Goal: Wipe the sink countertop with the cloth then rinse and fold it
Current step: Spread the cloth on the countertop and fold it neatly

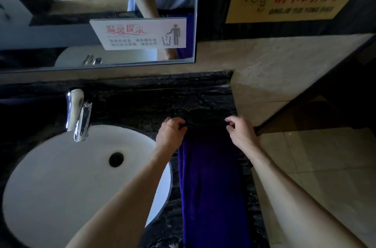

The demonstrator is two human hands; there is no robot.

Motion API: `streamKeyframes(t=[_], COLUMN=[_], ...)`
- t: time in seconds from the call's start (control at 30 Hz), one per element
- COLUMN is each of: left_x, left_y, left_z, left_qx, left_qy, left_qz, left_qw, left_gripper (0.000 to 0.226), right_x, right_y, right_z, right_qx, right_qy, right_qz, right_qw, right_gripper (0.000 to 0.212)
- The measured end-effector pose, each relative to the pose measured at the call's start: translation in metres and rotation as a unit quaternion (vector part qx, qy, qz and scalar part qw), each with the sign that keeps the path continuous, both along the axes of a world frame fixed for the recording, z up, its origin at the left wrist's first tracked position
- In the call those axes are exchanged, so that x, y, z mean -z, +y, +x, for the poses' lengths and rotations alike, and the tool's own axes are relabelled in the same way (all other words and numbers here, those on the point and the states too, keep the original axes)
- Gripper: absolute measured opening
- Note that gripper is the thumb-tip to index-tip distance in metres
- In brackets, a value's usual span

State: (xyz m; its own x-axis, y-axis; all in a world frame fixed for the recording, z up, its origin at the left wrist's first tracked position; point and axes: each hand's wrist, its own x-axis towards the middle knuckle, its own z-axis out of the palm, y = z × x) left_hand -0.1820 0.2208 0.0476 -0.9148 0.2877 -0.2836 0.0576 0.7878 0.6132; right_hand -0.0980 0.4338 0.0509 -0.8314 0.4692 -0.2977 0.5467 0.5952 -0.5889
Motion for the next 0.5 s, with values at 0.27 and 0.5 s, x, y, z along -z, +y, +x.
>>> streamKeyframes(t=[0.27, 0.5], left_x=[0.012, 0.004], left_y=[-0.005, -0.003], left_z=[-0.006, -0.010], left_qx=[0.085, 0.042], left_qy=[0.009, -0.014], left_qz=[-0.037, -0.010], left_qw=[0.996, 0.999], left_gripper=[0.018, 0.025], right_x=[0.013, 0.009], right_y=[0.016, 0.020], right_z=[-0.001, -0.003], right_qx=[-0.037, -0.050], right_qy=[-0.027, -0.040], right_qz=[0.008, 0.027], right_qw=[0.999, 0.998], right_gripper=[0.006, 0.013])
